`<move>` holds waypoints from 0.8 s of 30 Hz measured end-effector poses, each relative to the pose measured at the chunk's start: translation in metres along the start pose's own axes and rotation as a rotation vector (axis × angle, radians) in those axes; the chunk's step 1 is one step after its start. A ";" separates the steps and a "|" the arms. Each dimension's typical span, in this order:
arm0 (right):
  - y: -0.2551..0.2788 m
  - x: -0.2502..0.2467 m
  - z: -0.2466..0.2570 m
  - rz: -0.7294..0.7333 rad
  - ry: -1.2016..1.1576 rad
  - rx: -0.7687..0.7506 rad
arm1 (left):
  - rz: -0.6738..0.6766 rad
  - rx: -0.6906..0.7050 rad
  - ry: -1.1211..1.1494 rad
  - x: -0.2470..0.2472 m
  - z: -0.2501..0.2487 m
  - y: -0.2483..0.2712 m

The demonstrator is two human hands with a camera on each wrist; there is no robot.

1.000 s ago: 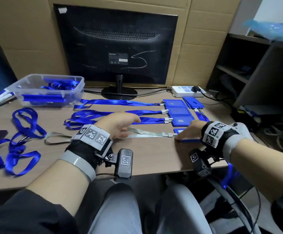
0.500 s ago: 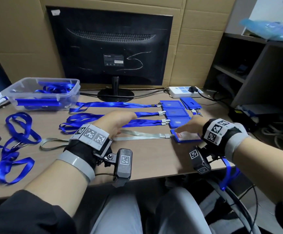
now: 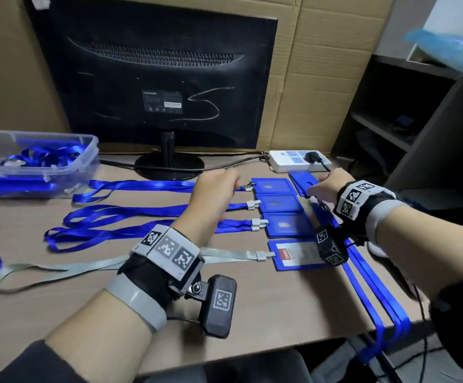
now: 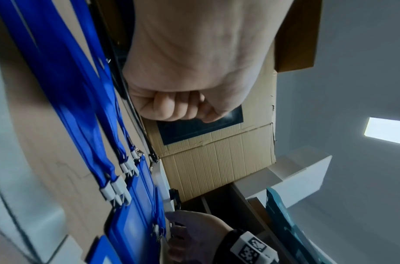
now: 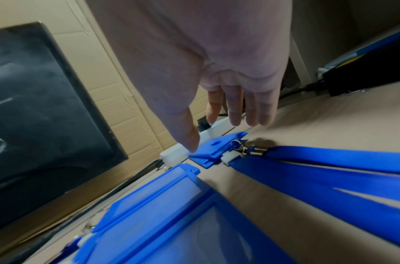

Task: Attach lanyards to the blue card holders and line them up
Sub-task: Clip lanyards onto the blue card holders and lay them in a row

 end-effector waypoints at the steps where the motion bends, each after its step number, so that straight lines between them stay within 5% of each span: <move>1: -0.009 0.004 0.002 0.009 0.023 0.008 | -0.008 -0.003 0.010 0.003 0.004 -0.004; 14: -0.038 0.023 0.009 0.022 0.194 -0.036 | 0.050 -0.104 0.109 0.034 0.032 -0.028; 24: 0.009 -0.024 -0.015 -0.022 -0.176 0.066 | 0.108 -0.043 0.180 0.046 0.000 -0.007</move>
Point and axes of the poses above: each hand's wrist, its own y-axis away from the middle knuckle, its own x-axis out of the palm, z = x × y, the point moved 10 cm from there along -y, towards the middle knuckle, and after that the axes turned 10 degrees about x, right-handed, at the moved point
